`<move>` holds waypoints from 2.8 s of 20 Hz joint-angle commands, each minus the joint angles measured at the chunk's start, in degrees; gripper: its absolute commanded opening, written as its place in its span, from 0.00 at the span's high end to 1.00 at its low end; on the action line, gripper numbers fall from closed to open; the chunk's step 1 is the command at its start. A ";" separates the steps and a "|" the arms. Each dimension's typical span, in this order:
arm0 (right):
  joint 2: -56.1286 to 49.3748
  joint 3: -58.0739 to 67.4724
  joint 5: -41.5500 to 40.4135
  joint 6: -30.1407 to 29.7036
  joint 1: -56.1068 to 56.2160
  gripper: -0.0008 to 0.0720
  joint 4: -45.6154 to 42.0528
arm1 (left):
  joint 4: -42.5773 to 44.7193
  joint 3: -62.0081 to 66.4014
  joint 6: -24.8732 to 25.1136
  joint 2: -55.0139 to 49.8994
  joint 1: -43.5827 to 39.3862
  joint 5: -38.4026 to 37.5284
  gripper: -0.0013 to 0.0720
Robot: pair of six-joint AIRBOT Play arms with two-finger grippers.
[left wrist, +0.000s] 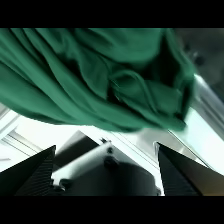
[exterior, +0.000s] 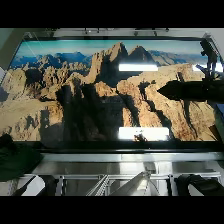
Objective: Fold the shirts.
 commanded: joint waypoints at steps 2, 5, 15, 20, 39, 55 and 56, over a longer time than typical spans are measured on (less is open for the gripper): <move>-0.13 -0.02 0.02 0.02 0.04 0.96 0.02 | 0.72 -5.38 -0.02 -5.92 0.17 -9.05 0.01; -0.22 -0.02 0.00 0.02 0.04 0.96 0.02 | 0.50 -8.39 0.02 -8.28 0.17 -14.86 0.01; -0.22 -0.02 0.00 0.02 0.04 0.96 0.02 | -39.23 10.99 17.68 -7.82 -19.26 -17.55 0.95; -0.22 -0.02 0.00 0.02 0.04 0.96 0.00 | -54.07 35.06 24.17 -17.97 -48.46 -14.43 0.95; -0.52 -0.02 -2.51 0.04 0.04 0.96 0.83 | -51.12 46.82 18.01 -41.27 -61.29 2.99 0.01; -35.54 -0.04 2.05 -14.78 1.16 0.39 11.80 | -56.24 8.72 17.73 -35.36 -69.57 -27.56 0.01; -36.74 -0.04 1.92 -15.93 1.70 0.40 13.86 | -56.15 10.86 17.73 -37.55 -70.53 -27.17 0.03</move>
